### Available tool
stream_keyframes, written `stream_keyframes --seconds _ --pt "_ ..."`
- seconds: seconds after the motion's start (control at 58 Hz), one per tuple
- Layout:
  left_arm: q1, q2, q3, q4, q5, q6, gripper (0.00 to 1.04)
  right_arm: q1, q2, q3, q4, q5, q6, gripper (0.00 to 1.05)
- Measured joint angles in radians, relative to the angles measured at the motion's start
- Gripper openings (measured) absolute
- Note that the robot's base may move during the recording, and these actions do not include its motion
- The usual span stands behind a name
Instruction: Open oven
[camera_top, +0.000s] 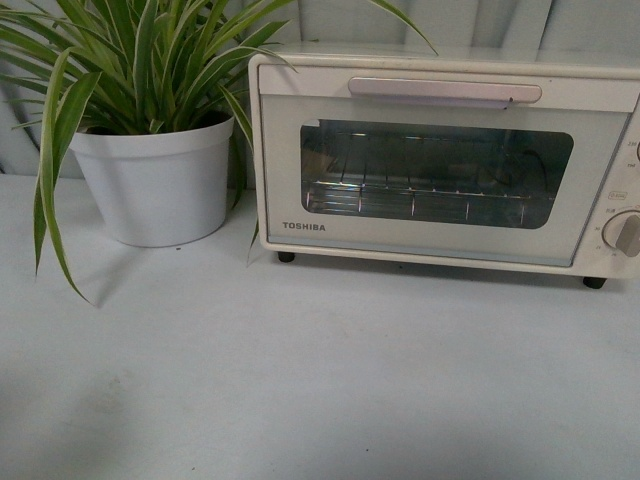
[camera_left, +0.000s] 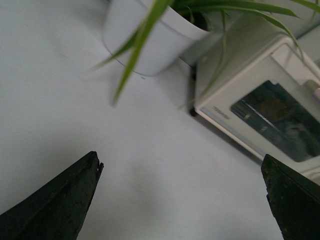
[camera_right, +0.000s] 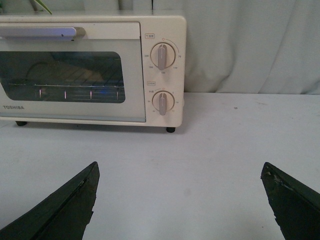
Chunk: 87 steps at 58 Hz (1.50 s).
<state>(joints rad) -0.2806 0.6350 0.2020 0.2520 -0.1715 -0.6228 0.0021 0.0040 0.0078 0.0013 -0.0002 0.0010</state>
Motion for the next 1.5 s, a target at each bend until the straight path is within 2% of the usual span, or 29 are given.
stream_keyframes --seconds 0.155,0.259,0.5,0.707,1.069,1.155,1.362,1.5 --pt "-0.135 0.381 0.087 0.253 0.021 -0.233 0.98 0.000 0.000 0.000 0.000 -0.001 0.000 0.95" --pt "-0.184 0.559 0.123 0.376 0.040 -0.321 0.98 0.000 0.000 0.000 0.000 0.000 0.000 0.95" --pt "-0.267 0.867 0.248 0.505 0.035 -0.446 0.98 0.000 0.000 0.000 0.000 -0.001 0.000 0.95" --pt "-0.318 1.009 0.352 0.513 0.035 -0.500 0.98 0.000 0.000 0.000 0.000 -0.001 0.000 0.95" --pt "-0.353 1.086 0.425 0.491 0.035 -0.531 0.98 0.000 0.000 0.000 0.000 -0.001 0.000 0.95" --pt "-0.355 1.094 0.432 0.487 0.035 -0.534 0.98 -0.014 0.023 0.005 -0.021 -0.075 0.056 0.95" --pt "-0.357 1.103 0.446 0.478 0.033 -0.543 0.98 -0.024 0.269 0.088 0.098 -0.111 0.167 0.95" --pt "-0.356 1.104 0.447 0.473 0.033 -0.544 0.98 0.020 0.520 0.211 0.206 -0.065 0.186 0.95"
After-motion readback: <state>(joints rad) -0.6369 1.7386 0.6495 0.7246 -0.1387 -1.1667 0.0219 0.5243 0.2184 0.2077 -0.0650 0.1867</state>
